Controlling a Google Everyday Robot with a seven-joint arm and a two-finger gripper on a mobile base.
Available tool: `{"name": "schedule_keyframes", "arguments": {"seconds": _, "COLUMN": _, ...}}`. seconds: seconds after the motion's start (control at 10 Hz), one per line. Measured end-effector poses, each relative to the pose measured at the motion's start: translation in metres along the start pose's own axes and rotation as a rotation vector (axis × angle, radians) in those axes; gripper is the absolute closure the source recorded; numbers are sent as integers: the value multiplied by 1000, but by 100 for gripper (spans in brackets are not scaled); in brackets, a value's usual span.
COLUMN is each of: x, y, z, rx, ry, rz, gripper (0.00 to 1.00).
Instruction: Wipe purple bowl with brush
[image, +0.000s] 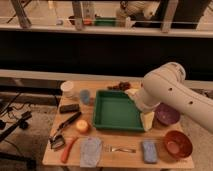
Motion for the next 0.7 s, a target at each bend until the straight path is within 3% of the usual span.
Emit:
{"name": "schedule_keyframes", "arguments": {"seconds": 0.2, "x": -13, "y": -1, "z": -1, "rx": 4, "ry": -4, "rz": -36, "gripper": 0}}
{"name": "schedule_keyframes", "arguments": {"seconds": 0.7, "x": -112, "y": -41, "z": 15, "rx": 5, "ry": -47, "rz": -200, "gripper": 0}}
